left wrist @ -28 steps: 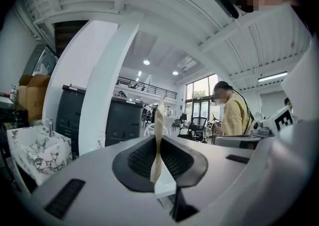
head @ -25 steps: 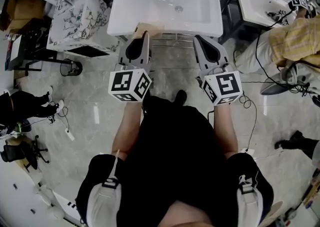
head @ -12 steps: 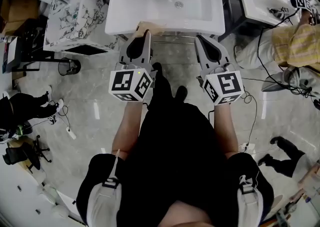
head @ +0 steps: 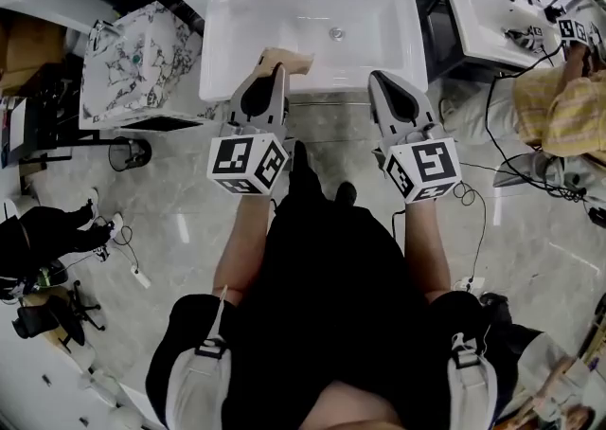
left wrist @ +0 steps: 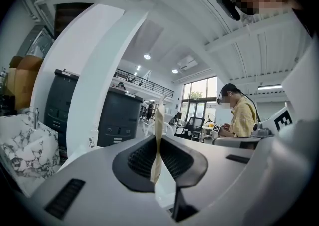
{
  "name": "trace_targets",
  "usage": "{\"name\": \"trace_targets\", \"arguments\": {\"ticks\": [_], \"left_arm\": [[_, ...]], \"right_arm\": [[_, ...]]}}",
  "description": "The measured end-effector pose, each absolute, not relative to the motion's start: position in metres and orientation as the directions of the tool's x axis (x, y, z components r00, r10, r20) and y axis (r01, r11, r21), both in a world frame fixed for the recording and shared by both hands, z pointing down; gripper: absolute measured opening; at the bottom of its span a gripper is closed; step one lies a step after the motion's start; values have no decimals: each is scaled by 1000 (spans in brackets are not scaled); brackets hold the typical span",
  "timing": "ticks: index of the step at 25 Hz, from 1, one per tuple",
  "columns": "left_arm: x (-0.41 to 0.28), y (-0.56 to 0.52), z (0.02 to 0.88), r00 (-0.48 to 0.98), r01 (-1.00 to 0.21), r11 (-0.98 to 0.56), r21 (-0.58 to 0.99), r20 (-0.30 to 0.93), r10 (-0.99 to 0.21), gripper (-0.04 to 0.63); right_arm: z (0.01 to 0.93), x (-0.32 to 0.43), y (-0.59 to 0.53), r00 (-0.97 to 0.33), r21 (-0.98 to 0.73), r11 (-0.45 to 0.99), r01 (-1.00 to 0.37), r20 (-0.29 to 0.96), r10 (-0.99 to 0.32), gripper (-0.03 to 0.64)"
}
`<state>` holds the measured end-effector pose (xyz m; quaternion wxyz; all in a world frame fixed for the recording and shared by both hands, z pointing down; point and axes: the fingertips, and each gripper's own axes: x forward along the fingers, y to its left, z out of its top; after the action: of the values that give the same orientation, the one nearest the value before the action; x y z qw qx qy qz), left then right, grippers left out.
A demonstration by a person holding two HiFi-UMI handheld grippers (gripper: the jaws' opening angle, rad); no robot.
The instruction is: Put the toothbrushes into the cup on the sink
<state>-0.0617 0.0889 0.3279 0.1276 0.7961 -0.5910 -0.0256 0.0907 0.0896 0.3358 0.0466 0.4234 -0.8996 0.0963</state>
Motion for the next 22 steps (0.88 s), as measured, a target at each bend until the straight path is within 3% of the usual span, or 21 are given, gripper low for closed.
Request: {"name": "trace_targets", "arguments": {"ticks": [22], "left_arm": [[-162,-29,333,376,-900,-342,272,83,-923,38]], "right_arm": [[334,0,-21,-545,-100,536,-838,197,-815,31]]}}
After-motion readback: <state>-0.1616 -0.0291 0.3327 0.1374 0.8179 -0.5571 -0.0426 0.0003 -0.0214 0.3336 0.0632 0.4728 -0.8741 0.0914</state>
